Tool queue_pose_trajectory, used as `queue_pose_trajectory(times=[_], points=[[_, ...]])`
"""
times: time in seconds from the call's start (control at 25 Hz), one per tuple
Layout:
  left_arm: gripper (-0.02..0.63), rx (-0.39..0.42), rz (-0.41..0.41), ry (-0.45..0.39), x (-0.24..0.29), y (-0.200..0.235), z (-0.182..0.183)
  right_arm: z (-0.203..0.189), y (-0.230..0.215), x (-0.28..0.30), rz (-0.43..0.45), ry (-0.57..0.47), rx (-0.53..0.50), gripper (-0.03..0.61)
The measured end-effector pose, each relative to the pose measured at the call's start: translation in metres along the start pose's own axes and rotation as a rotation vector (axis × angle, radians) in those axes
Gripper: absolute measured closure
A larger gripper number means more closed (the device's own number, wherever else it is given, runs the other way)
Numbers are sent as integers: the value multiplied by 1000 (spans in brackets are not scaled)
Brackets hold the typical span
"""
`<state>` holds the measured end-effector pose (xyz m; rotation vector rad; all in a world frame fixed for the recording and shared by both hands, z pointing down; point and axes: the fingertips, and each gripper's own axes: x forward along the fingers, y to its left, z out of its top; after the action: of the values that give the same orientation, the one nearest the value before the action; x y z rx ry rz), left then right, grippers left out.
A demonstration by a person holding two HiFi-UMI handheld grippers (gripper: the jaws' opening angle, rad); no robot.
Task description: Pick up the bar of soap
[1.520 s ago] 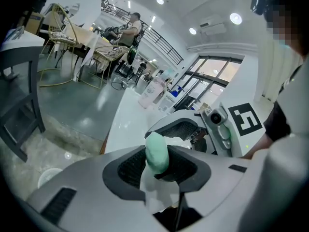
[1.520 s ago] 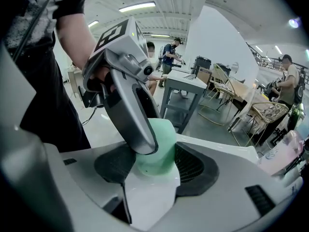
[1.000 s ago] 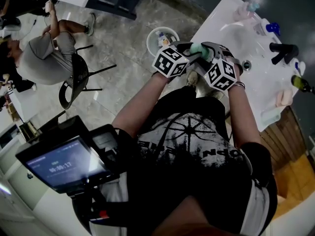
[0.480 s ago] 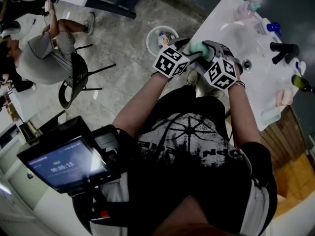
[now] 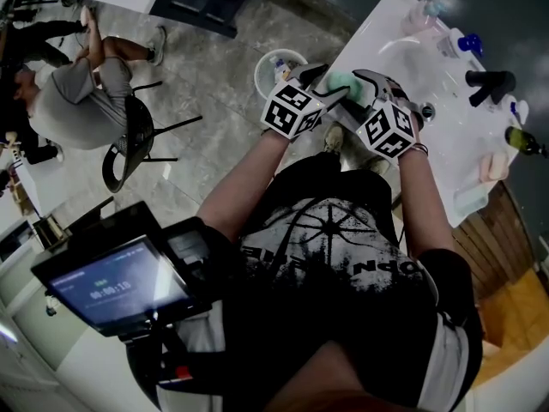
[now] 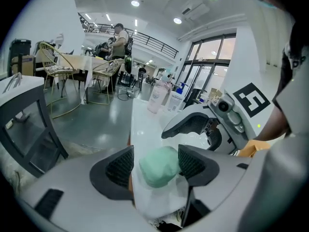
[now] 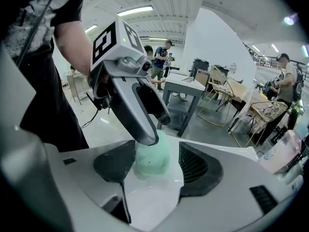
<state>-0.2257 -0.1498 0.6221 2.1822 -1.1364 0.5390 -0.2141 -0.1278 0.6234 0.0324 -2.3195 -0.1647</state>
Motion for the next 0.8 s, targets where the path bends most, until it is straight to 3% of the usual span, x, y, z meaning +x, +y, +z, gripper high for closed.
queue_pose_trajectory(times=[0.36,0.52,0.8], points=[[326,20,-15,-28,3,-17,15,-5,-7,-23,-47,-9,13,307],[438,80,3,-84,-6,-43,30,-3,-9,-54,-121,-70,20,318],[562,95,-59,-158,-4,-75,64,-11,-35,-107,-235,-113,132,470]])
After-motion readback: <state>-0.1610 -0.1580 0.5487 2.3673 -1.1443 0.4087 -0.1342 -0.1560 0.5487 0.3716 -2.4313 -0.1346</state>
